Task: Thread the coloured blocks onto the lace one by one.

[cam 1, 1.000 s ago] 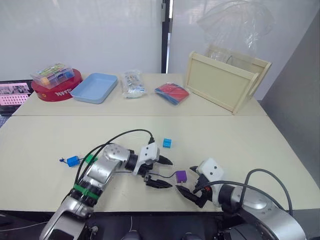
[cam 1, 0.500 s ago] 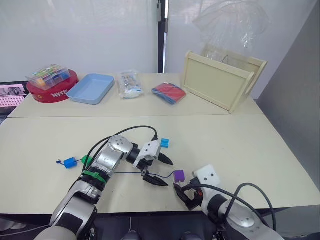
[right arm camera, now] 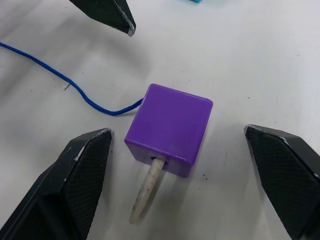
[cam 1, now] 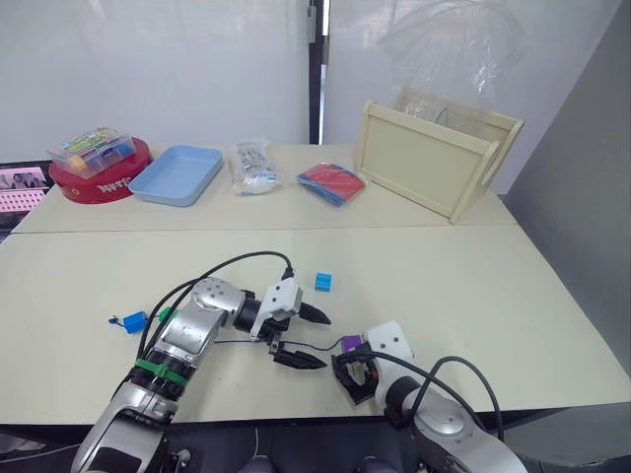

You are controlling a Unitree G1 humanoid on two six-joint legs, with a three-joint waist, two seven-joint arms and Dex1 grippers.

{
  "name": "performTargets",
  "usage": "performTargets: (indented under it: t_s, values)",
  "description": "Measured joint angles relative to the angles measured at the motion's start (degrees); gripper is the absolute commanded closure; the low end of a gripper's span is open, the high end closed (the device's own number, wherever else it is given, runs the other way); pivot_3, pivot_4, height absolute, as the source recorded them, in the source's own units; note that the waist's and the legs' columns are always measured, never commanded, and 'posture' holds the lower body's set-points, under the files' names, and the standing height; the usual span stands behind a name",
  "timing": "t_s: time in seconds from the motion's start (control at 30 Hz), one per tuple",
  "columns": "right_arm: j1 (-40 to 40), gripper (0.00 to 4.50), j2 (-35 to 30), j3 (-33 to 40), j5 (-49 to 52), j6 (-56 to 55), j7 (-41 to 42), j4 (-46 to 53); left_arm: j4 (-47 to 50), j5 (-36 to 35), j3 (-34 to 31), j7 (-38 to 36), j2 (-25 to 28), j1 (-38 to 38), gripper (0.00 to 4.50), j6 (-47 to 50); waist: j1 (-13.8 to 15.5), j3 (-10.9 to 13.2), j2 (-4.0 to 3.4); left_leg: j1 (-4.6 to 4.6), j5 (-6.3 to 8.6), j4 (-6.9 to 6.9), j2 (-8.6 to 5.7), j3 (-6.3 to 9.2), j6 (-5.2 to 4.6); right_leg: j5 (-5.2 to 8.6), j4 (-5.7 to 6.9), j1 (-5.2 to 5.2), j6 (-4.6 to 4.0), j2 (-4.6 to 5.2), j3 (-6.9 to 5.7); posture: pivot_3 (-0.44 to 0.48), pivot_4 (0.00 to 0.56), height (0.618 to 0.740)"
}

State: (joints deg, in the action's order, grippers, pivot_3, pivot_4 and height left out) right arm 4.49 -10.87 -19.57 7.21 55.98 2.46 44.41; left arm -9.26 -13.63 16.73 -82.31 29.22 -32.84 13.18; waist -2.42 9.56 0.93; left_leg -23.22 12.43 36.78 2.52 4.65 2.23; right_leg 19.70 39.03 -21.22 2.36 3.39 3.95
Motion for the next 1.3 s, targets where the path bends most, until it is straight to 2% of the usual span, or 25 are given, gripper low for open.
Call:
performTargets:
  t_s: [0.1, 0.3, 0.37, 0.47, 0.6, 0.73, 0.93, 1.17, 1.23, 1.3]
  values:
    - [0.35, 0.75, 0.42, 0.02, -0.33, -0.91, -0.06, -0.02, 1.16, -0.01, 0.0, 0.77, 0.82, 1.38, 0.02, 1.02, -0.01, 0.0, 0.0, 0.02, 0.0, 0.0, 0.01, 0.0, 0.0, 0.0, 0.01, 0.0, 0.0, -0.01, 0.0, 0.0, 0.15, 0.74]
    - [0.56, 2.9, 0.59, 0.01, -0.36, -1.14, 0.23, -0.1, 2.57, -0.09, -0.15, 1.98, 1.4, 2.16, 0.02, 2.1, 0.0, 0.0, 0.0, 0.01, 0.0, 0.0, 0.01, 0.0, 0.0, 0.0, 0.0, 0.0, 0.0, -0.01, 0.0, 0.0, 0.15, 0.74]
    - [0.13, 3.34, 0.18, 0.12, -0.31, -1.19, 0.97, -0.36, 3.24, -0.31, -0.29, 2.31, 1.65, 2.52, 0.02, 2.25, 0.0, 0.0, 0.0, 0.0, 0.0, 0.0, 0.0, 0.0, 0.0, 0.0, 0.0, 0.0, 0.0, -0.01, 0.0, 0.0, 0.15, 0.74]
    - [-2.07, 3.34, -2.67, 0.21, 0.18, -2.34, 4.55, -1.99, 4.71, -1.27, -1.06, 3.16, 1.93, 3.57, 0.02, 3.33, -0.2, 0.0, 0.0, 0.03, 0.0, 0.0, 0.01, -0.01, 0.0, 0.0, 0.01, 0.0, 0.0, -0.01, 0.01, 0.0, 0.15, 0.74]
    - [-8.36, 3.34, -12.92, 0.53, 3.46, -8.27, 17.9, -6.6, 6.17, -2.27, -2.24, 4.89, 2.14, 4.86, 0.02, 4.83, -0.08, 0.01, 0.01, 0.04, 0.0, 0.01, 0.0, -0.02, 0.0, 0.0, 0.0, 0.01, 0.0, 0.0, 0.01, 0.0, 0.15, 0.74]
    - [-16.51, 3.34, -20.9, -2.18, 6.4, -19.55, 36.91, -18.26, 7.21, -2.46, -2.63, 5.29, 2.94, 5.73, 0.02, 5.81, -0.15, 0.02, 0.02, 0.04, 0.01, 0.02, -0.01, -0.04, -0.02, 0.0, -0.03, 0.03, 0.0, 0.01, 0.01, 0.0, 0.15, 0.74]
    - [-28.98, 3.34, -20.68, -4.38, 4.03, -31.72, 49.36, -36.23, 8.66, -2.51, -2.81, 5.34, 3.57, 6.49, 0.02, 6.03, -0.13, 0.01, 0.02, 0.04, 0.01, 0.02, 0.01, -0.04, -0.02, 0.0, -0.02, 0.02, 0.0, -0.01, 0.0, 0.0, 0.15, 0.74]
    - [-30.44, 3.34, -20.15, -4.21, 2.87, -34.32, 53.49, -39.48, 10.91, -3.16, -3.03, 7.16, 3.93, 8.08, 0.02, 7.43, -0.02, 0.01, 0.01, 0.04, 0.01, 0.02, 0.01, -0.04, -0.02, 0.0, -0.01, 0.03, 0.0, 0.01, 0.0, 0.0, 0.15, 0.74]
    - [-30.02, 2.28, -19.91, -3.78, 2.95, -34.27, 53.5, -39.41, 11.18, -3.61, -3.03, 7.78, 3.9, 8.17, 0.02, 8.31, -0.01, 0.01, 0.01, 0.04, 0.01, 0.02, 0.01, -0.04, -0.02, 0.0, -0.01, 0.03, 0.0, 0.01, 0.0, 0.0, 0.15, 0.74]
    - [-28.71, 1.59, -19.76, -3.18, 3.27, -33.56, 53.53, -39.15, 11.43, -3.93, -3.04, 8.36, 3.88, 8.35, 0.02, 8.6, 0.03, 0.01, 0.01, 0.02, 0.01, 0.02, 0.01, -0.03, -0.02, 0.0, -0.01, 0.03, 0.0, 0.01, 0.0, 0.0, 0.15, 0.74]
